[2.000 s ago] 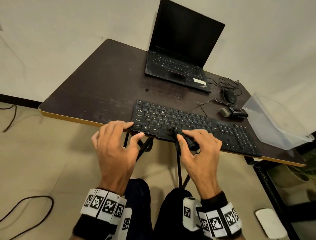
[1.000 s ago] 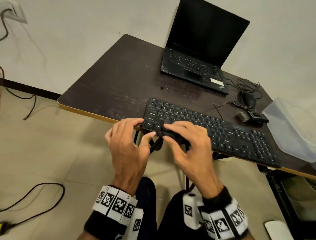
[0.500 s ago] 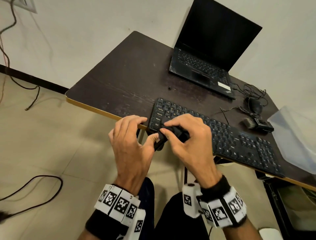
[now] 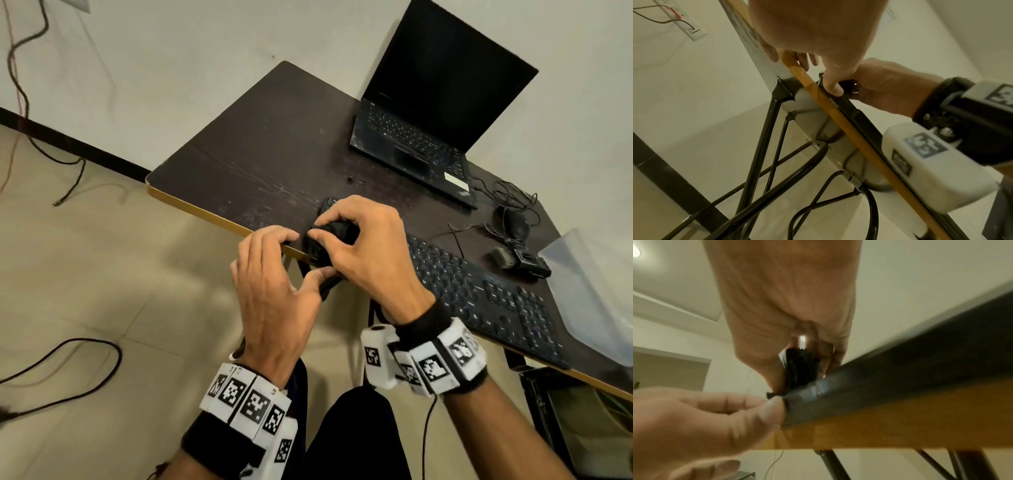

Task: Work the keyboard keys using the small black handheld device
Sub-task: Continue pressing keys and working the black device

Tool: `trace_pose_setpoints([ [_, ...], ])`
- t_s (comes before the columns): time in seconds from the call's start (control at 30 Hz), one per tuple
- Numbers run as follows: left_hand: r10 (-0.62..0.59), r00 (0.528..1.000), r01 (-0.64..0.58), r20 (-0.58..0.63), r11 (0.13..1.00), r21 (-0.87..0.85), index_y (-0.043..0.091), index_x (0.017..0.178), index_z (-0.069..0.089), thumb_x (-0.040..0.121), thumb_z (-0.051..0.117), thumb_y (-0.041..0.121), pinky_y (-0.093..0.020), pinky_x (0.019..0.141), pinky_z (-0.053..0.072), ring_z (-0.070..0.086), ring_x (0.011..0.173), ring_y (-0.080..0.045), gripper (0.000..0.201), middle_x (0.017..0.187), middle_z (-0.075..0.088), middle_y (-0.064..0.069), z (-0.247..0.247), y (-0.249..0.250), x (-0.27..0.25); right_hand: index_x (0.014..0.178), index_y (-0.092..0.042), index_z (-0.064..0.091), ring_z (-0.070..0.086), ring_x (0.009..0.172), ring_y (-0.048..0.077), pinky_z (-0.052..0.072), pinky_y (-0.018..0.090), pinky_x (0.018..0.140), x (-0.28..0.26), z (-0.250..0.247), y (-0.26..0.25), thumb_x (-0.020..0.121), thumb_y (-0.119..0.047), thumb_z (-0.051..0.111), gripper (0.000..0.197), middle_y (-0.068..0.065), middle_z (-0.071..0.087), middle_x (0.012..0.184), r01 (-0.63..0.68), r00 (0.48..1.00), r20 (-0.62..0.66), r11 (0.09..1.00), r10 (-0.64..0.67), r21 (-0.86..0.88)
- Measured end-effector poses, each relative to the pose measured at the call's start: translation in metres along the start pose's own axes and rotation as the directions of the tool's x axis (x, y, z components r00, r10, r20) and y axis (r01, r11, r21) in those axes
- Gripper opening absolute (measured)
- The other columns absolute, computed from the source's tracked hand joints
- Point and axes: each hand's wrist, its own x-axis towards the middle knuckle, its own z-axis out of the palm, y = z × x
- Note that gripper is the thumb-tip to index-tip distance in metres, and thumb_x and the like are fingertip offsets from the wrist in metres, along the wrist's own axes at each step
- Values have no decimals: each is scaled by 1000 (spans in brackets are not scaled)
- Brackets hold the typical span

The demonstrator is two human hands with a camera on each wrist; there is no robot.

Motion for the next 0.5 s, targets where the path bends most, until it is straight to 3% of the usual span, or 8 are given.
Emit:
trace_pose_setpoints([
  [0.07, -19, 1000, 19, 7, 1000, -24, 18, 118, 59, 70, 89, 23, -21, 93, 31, 51, 117, -14, 57, 121, 59, 9, 1, 2, 0, 85, -24, 81, 70, 85, 7, 59, 36, 80, 1, -9, -4, 81, -20, 91, 11, -12, 73, 89, 68, 984, 161, 998, -69, 12],
  [0.13, -24, 1000, 24, 7, 999, -35, 17, 119, 58, 70, 89, 28, -22, 95, 31, 50, 117, -14, 59, 121, 58, 9, 0, 2, 0, 86, -26, 82, 70, 86, 6, 59, 35, 81, 8, -19, -6, 82, -22, 91, 11, -14, 73, 89, 102, 958, 272, 995, -96, -8],
  [0.3, -52, 999, 53, 15, 998, -30, 18, 120, 58, 67, 93, 37, -26, 97, 30, 49, 120, -15, 67, 123, 59, 8, -1, 5, 1, 89, -28, 83, 72, 93, 7, 60, 43, 91, 45, -32, 8, 86, -28, 89, 7, -13, 77, 94, 118, 941, 334, 981, -60, -156],
  [0.37, -56, 998, 57, 13, 998, -22, 20, 120, 58, 66, 93, 39, -28, 97, 29, 50, 120, -15, 67, 123, 59, 10, -2, 4, 1, 89, -28, 84, 74, 91, 8, 60, 44, 90, 47, -35, 11, 85, -25, 89, 7, -12, 78, 94, 117, 918, 388, 990, -77, -81],
  [0.5, -64, 998, 64, 9, 998, -18, 21, 118, 57, 68, 91, 40, -32, 100, 31, 50, 119, -15, 63, 120, 57, 11, 0, 4, 1, 92, -19, 86, 76, 92, 13, 60, 38, 86, 34, -37, -1, 88, -15, 88, 6, -10, 77, 98, 223, 815, 528, 970, -238, 94],
])
